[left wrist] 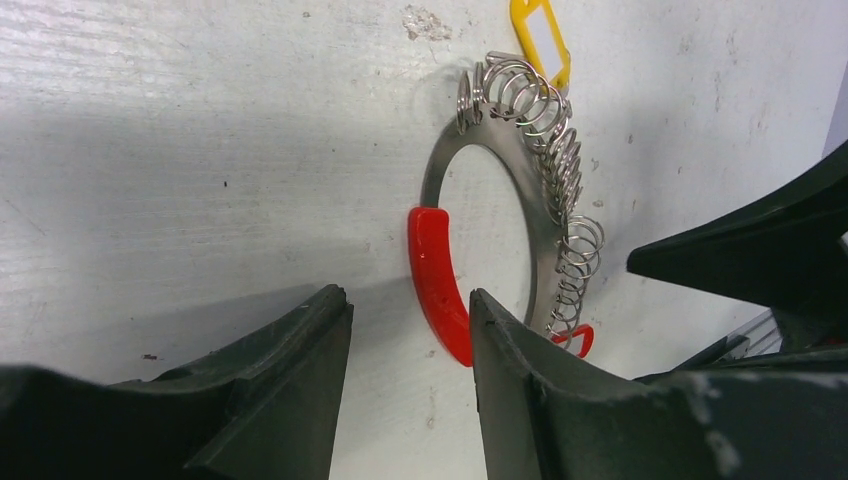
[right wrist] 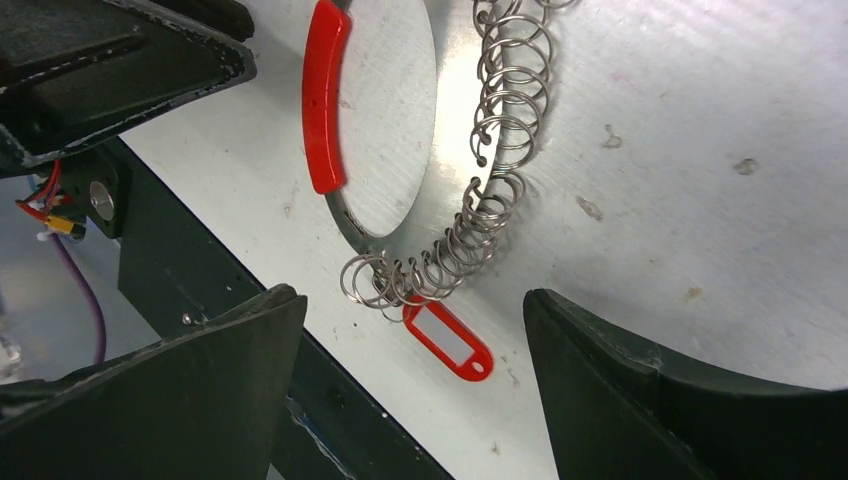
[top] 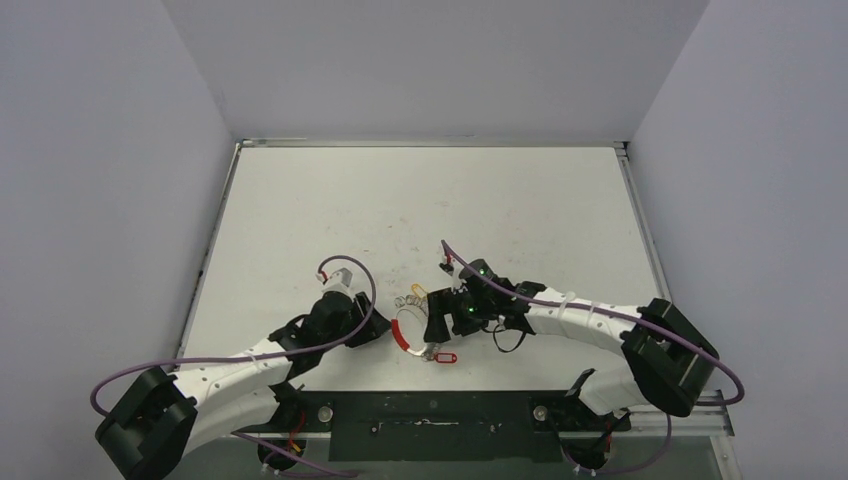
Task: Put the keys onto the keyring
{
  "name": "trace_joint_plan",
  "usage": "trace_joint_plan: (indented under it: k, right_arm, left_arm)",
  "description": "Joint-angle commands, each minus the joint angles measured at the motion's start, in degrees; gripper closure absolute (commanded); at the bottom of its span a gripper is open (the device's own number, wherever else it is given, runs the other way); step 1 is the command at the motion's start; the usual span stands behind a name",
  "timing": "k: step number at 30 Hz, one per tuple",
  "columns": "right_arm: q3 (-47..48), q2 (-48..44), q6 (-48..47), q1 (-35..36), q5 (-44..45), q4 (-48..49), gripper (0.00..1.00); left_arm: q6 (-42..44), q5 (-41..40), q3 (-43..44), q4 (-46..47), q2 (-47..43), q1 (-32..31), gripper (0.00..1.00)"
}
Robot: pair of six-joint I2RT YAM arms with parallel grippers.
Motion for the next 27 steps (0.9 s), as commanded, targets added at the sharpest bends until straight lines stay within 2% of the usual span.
trace_joint_plan:
  k: [1,7,12,17,21,27]
  right_arm:
    - [1.77,-6.35,-5.85,-0.26,5.45,-3.06,0.18]
    - [1.17,-7.01,-5.18,-0.27,6.14,-3.85,0.23]
    - [1.64,-6.58,-5.64,1.37,6.39,-4.43,0.36]
    - [5.58,-6.46,-9.23,5.36,12.79,-10.82,0.51]
    - [7.87,-5.81,-10.41,7.63,16.58,-14.20,0.63]
    - [6.59,-6.60,-8.15,7.65,17.26,-13.11,0.76]
  left_arm:
    - [4.53,2.02,3.53,-0.88,-1.46,0.40,0.55]
    - [5.45,5.64,4.15,-0.57,-1.06,0.45,0.57]
    - [6.68,8.86,5.71,-0.88,2.61,0.41,0.61]
    - [7.69,11.69,7.60,0.29,7.89,-0.27,0.66]
    - [9.20,10.54,10.65,-0.25,10.57,-3.48,0.74]
    - [12.14,6.67,14.88,0.07,12.82,-10.09,0.86]
